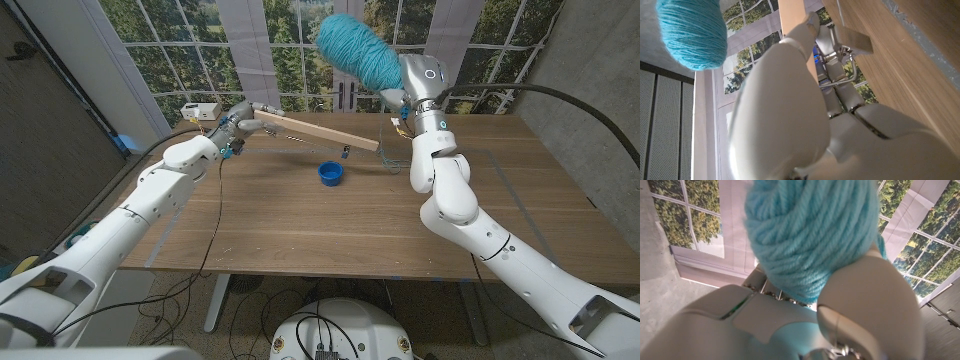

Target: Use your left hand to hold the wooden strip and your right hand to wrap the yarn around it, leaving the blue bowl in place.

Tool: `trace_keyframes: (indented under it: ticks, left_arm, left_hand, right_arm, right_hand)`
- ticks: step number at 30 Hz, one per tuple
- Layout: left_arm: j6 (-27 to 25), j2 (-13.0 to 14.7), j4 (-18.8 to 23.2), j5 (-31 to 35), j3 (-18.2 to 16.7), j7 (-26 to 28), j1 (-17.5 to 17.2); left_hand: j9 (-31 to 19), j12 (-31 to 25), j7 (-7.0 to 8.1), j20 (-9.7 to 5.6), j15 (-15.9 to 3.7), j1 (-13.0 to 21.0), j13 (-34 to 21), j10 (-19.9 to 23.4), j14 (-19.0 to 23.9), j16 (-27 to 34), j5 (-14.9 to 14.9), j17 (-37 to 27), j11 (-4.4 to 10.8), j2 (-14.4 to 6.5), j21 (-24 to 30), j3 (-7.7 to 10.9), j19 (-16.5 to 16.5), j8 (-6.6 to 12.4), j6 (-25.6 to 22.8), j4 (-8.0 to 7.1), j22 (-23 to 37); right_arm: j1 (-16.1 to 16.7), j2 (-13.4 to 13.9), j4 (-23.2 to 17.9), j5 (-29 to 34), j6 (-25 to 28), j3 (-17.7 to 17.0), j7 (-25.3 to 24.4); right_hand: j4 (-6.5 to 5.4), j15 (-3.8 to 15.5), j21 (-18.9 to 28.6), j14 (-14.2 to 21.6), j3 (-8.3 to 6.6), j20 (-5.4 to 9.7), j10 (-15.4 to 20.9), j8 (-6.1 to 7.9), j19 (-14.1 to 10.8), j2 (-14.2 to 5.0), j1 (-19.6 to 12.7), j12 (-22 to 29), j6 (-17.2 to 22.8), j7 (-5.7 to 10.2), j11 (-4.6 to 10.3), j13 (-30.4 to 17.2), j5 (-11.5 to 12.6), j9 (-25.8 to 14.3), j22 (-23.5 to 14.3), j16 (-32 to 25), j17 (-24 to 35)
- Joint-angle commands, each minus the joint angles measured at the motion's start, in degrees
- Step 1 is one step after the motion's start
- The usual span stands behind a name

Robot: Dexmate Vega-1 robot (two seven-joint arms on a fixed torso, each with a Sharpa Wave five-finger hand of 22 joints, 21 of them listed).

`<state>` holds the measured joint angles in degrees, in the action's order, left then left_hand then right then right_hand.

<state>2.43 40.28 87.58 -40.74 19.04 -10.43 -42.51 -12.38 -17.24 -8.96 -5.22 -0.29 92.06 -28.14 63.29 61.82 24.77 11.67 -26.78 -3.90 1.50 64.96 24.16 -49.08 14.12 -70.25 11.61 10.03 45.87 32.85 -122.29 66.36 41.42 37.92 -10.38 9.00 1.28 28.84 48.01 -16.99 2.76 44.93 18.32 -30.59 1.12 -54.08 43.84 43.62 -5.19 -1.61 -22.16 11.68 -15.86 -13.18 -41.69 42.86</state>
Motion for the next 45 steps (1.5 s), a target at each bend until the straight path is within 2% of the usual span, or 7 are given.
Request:
trace_keyframes:
  ticks: [1, 6, 12, 18, 24, 39, 45]
  left_arm:
    - [-2.19, -2.52, -1.71, -5.64, -0.14, -2.34, 0.88]
    - [-3.19, -4.11, -2.01, -9.05, -0.82, -2.8, 0.52]
    - [-5.36, -3.39, -0.8, -9.14, -0.51, -1.43, 0.71]
    - [-10.0, -2.24, 2.54, -9.15, -0.54, 4.01, 0.68]
    - [-10.15, -4.01, 4.09, -9.92, -1.67, 9.74, -0.52]
    - [-12.26, -5.4, 3.26, -10.71, -1.06, 11.75, 1.56]
    - [-12.41, -5.86, 2.61, -10.95, -1.14, 12.09, 2.19]
  left_hand:
    - [0.12, 0.44, -1.51, -4.63, -4.41, 1.19, 0.44, 0.65, 6.68, -0.33, 0.71, 0.6, -0.02, -0.97, 0.57, 1.98, -1.79, -0.5, -2.2, -1.64, 0.02]
    - [0.25, 0.73, -1.58, -4.67, -4.4, 1.16, 0.78, 0.69, 6.95, -0.53, 0.97, 1.05, -0.21, -0.85, 0.64, 2.12, -2.0, -0.74, -2.19, -1.63, -0.01]
    - [0.4, 1.07, -1.49, -4.69, -4.33, 1.03, 1.26, 0.98, 7.27, -0.7, 1.37, 1.43, -0.23, -0.64, 0.8, 2.28, -2.36, -1.04, -2.32, -1.65, -0.03]
    - [0.53, 1.44, -1.44, -4.72, -4.51, 0.94, 1.76, 1.2, 7.8, -0.76, 1.81, 1.75, -0.34, -0.55, 1.03, 2.5, -2.86, -1.3, -2.51, -1.67, -0.03]
    - [0.59, 1.83, -1.47, -4.79, -4.57, 0.83, 2.12, 1.12, 7.47, -1.03, 2.11, 1.89, -0.31, -0.39, 0.95, 2.68, -2.84, -1.65, -2.29, -1.68, -0.12]
    - [0.67, 2.3, -1.42, -4.94, -4.51, 0.65, 2.69, 1.43, 7.98, -1.31, 2.72, 2.5, -0.27, -0.14, 0.93, 3.0, -2.95, -2.01, -2.52, -1.69, -0.15]
    - [0.68, 2.38, -1.46, -4.99, -4.44, 0.59, 2.68, 1.46, 8.08, -1.41, 2.97, 2.66, -0.26, 0.01, 0.94, 3.11, -3.0, -2.14, -2.6, -1.67, -0.15]
  right_arm:
    - [-1.43, -0.2, -0.97, 3.73, -3.95, 1.8, 0.74]
    - [-1.59, -0.5, -1.66, 5.92, -6.19, 2.45, 0.76]
    - [-1.92, -1.1, -2.01, 8.38, -8.46, 2.64, 1.53]
    - [-1.78, -1.73, -2.44, 8.68, -10.53, 1.97, 2.17]
    - [-0.63, -1.71, -5.02, 5.78, -12.73, 0.5, 3.97]
    - [3.8, -0.41, -12.3, 4.28, -14.81, -2.11, 13.82]
    - [6.03, 0.63, -16.02, 1.95, -14.8, -3.8, 20.65]
  right_hand:
    - [-6.28, 11.47, 0.5, 4.66, -6.16, 2.2, 8.01, -0.12, 0.2, -11.64, -11.85, 0.42, 10.06, 9.83, 8.29, -7.51, 0.54, -0.15, -0.21, 0.45, 0.45]
    - [-6.46, 11.34, 0.75, 4.68, -6.11, 2.22, 7.95, -0.23, 0.26, -11.62, -11.74, 0.5, 10.17, 10.03, 8.4, -7.61, 0.54, -0.19, -0.18, 0.74, 0.65]
    - [-6.48, 11.46, 0.99, 4.75, -6.1, 2.33, 7.92, -0.34, 0.44, -11.55, -11.8, 0.5, 10.28, 10.09, 8.58, -7.55, 0.57, -0.25, -0.14, 1.03, 0.9]
    - [-6.6, 11.45, 1.25, 4.77, -6.04, 2.46, 7.86, -0.45, 0.63, -11.5, -11.74, 0.54, 10.48, 10.33, 8.69, -7.58, 0.6, -0.28, -0.09, 1.41, 1.13]
    - [-6.6, 11.52, 1.51, 4.93, -6.02, 2.52, 8.08, -0.5, 0.75, -11.47, -11.81, 0.59, 10.71, 10.44, 8.71, -7.47, 0.64, -0.35, -0.04, 1.64, 1.4]
    - [-6.61, 11.53, 1.99, 5.21, -5.87, 2.74, 8.02, -0.59, 1.22, -11.26, -11.86, 0.78, 10.97, 10.53, 8.86, -7.75, 0.72, -0.66, 0.05, 2.19, 1.94]
    - [-6.69, 11.5, 2.19, 5.17, -5.79, 2.8, 8.07, -0.65, 1.36, -11.22, -11.81, 0.78, 11.16, 10.55, 8.86, -7.71, 0.77, -0.7, 0.08, 2.49, 2.09]
